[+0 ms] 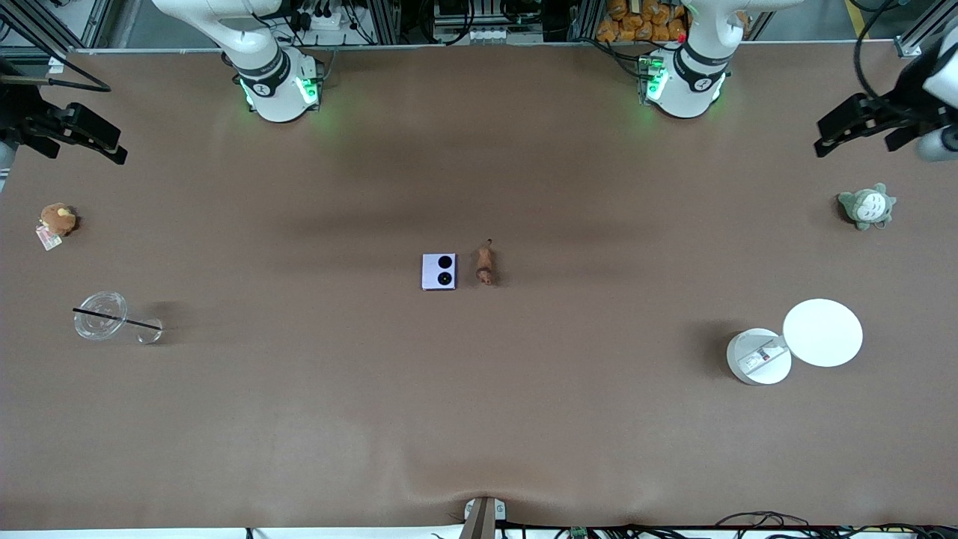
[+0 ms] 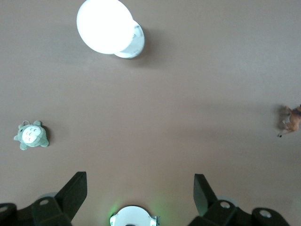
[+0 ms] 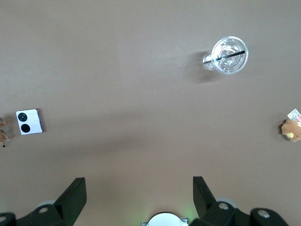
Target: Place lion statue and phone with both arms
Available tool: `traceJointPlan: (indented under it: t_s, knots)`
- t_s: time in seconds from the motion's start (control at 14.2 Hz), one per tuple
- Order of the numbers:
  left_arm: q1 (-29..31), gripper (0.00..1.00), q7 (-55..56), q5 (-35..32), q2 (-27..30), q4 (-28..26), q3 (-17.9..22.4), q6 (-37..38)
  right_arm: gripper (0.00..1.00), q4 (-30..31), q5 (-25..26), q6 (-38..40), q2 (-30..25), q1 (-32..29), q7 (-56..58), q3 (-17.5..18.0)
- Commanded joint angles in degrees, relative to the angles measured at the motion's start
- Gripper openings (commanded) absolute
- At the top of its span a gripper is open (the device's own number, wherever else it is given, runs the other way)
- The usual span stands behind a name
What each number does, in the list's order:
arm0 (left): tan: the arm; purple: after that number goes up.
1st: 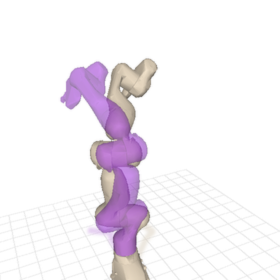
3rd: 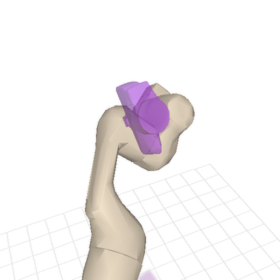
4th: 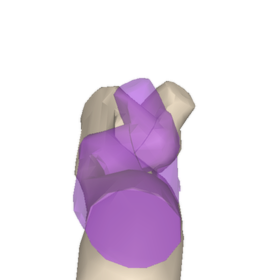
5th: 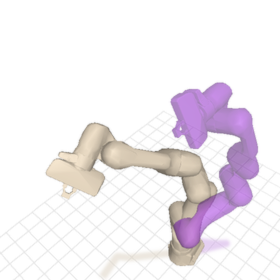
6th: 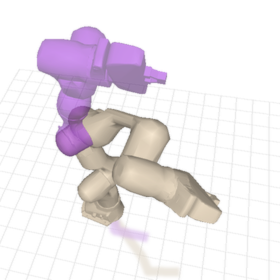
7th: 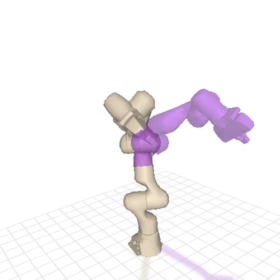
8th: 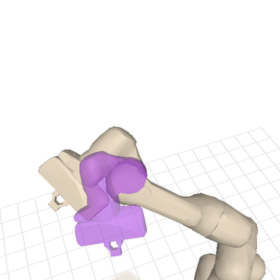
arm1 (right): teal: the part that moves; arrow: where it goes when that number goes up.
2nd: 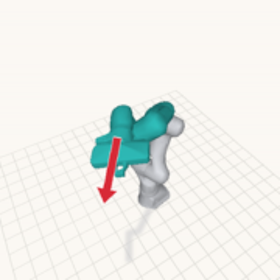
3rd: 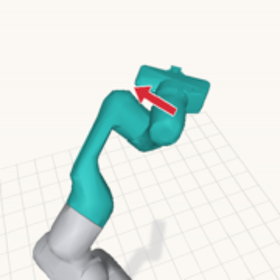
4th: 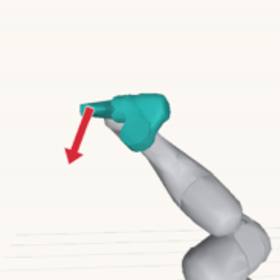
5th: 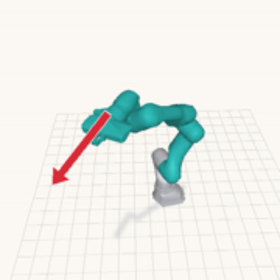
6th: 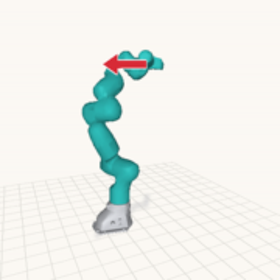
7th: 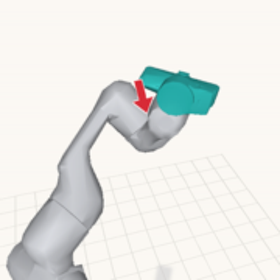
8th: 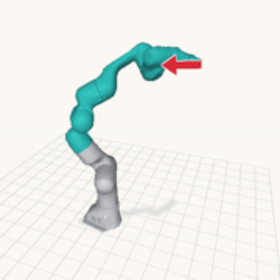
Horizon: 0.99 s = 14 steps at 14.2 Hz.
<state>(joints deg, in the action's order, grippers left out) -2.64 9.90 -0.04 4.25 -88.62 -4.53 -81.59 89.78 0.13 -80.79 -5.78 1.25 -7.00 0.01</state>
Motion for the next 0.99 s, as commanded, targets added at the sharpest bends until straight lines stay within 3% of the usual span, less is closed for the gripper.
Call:
traceJointPlan:
  t_s: [0.0, 0.42, 0.92]
  knots:
    - [-0.88, 1.0, 1.26, -0.48, -3.27, 1.35, -3.89, 0.38, 1.0, 1.36, 1.28, -0.51, -0.99, 0.42, 1.11, -0.01]
    - [-2.01, 1.0, 11.7, -2.5, -10.92, 1.09, -13.48, -4.19, 1.0, 1.45, 1.28, -0.07, -0.81, 0.07, 1.03, -0.01]
    - [-10.98, 1.0, 24.9, -3.65, -23.04, 1.35, -13.93, -13.85, 1.0, 1.36, 1.19, -0.07, -0.37, 0.24, 1.03, -0.01]
